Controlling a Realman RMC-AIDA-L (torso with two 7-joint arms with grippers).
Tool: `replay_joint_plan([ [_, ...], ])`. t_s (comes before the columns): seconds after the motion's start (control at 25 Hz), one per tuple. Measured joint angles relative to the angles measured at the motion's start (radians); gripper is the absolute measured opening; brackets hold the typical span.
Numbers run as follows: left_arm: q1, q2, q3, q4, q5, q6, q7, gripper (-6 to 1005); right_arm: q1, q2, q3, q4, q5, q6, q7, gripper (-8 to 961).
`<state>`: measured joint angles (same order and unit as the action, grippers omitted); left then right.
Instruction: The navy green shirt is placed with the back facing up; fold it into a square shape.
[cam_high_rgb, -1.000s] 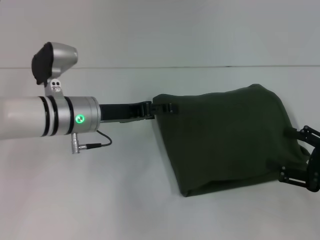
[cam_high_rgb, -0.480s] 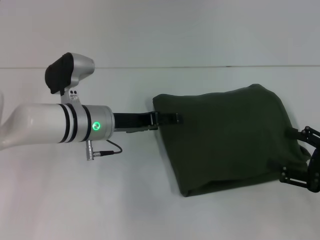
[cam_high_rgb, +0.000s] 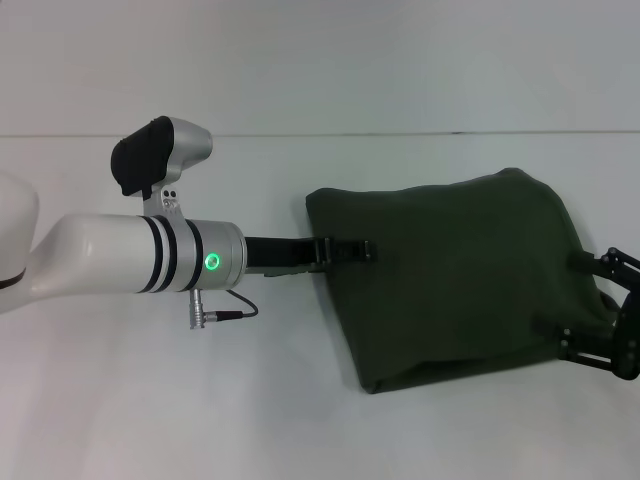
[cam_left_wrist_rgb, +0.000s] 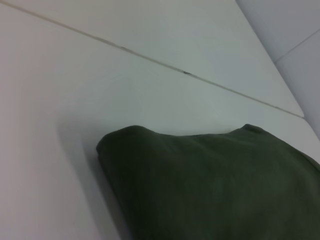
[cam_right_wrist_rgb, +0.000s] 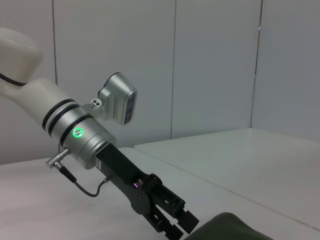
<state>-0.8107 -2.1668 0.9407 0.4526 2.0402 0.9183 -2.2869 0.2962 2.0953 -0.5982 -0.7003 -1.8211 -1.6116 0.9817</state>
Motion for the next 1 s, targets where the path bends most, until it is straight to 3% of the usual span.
replay_joint_plan([
  [1.0, 0.001, -0.005, 0.001, -0.017, -0.002, 0.000, 0.003, 933, 0.030, 0.000, -0.006, 0.013, 0.000, 0.005, 0.008, 919],
])
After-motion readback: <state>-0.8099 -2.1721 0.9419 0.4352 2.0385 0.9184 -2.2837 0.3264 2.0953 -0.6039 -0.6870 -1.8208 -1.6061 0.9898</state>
